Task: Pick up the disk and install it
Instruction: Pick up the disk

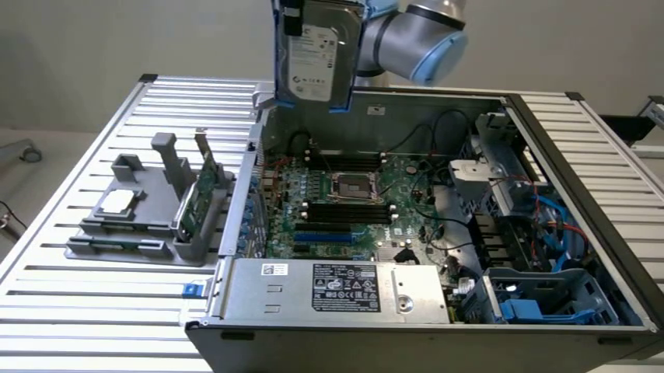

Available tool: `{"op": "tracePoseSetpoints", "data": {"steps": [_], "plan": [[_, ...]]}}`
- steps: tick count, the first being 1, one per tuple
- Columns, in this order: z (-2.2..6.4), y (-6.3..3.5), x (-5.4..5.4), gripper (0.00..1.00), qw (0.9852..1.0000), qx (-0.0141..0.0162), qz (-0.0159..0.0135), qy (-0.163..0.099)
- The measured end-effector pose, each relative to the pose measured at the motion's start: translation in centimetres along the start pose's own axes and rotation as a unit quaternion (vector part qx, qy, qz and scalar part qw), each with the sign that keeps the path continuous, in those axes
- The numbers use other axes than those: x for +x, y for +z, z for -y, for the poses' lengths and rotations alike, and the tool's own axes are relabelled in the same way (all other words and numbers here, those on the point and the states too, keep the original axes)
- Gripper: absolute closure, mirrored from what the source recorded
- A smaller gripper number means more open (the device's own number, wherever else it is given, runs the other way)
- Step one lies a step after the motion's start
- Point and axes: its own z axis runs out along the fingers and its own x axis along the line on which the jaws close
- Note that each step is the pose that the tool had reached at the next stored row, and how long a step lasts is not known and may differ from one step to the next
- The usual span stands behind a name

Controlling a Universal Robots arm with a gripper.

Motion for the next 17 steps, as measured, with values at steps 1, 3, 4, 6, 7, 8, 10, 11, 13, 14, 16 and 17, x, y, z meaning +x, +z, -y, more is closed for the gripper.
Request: {"op": "tracePoseSetpoints", "data": {"steps": [1,3,4,6,7,8,10,11,13,14,16,17], "plan": [[0.45,-0.03,0.1,0.67,1.0,0.0,0.0006,0.0],[1.35,-0.09,0.3,0.67,1.0,0.0,0.0023,0.0],[1.85,-0.12,0.4,0.67,1.0,0.0001,0.0034,0.0],[2.69,-0.17,0.7,0.67,1.0,0.0014,0.0051,0.0],[3.07,-0.19,0.8,0.67,1.0,0.0028,0.0061,0.0],[3.38,-0.21,0.9,0.67,1.0,0.0049,0.0071,-0.001],[3.92,-0.24,1.2,0.67,0.9999,0.0111,0.0091,-0.001],[4.16,-0.26,1.4,0.67,0.9998,0.0145,0.0099,-0.001],[4.6,-0.29,1.7,0.67,0.9997,0.022,0.011,-0.001],[4.82,-0.31,1.9,0.67,0.9996,0.0261,0.0113,-0.002],[5.22,-0.34,2.2,0.67,0.9994,0.0331,0.0116,-0.002],[5.41,-0.35,2.3,0.67,0.9992,0.0369,0.0117,-0.002]]}}
